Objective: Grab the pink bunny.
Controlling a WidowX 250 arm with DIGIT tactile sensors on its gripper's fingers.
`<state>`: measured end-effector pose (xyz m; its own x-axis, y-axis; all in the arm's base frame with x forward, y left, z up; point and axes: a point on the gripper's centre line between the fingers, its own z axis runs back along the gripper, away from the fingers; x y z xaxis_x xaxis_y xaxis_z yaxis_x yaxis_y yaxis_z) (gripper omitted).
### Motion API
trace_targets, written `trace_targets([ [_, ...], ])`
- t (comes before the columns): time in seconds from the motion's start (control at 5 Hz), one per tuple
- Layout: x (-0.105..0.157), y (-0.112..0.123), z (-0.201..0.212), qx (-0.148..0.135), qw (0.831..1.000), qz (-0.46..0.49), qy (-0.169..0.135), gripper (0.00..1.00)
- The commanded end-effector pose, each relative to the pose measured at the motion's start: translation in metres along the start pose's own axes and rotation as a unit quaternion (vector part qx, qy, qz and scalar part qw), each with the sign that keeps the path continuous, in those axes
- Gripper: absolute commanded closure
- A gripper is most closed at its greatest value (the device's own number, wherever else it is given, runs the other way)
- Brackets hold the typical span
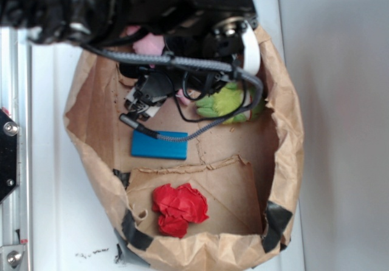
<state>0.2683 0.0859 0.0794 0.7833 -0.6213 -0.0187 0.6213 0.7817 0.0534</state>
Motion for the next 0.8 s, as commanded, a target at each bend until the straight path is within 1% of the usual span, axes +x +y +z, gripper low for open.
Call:
trace_targets([
  [0.0, -0.003, 0.010, 0.006, 0.033, 0.998, -0.014, -0.060, 0.00],
  [0.2, 0.005, 0.012, -0.004, 0.040, 0.998, -0.016, -0.055, 0.00],
  [0.4, 0.010, 0.026, -0.019, 0.064, 0.997, -0.011, -0.042, 0.00],
  [0.6, 0.006, 0.043, -0.020, 0.069, 0.997, 0.002, -0.033, 0.00],
])
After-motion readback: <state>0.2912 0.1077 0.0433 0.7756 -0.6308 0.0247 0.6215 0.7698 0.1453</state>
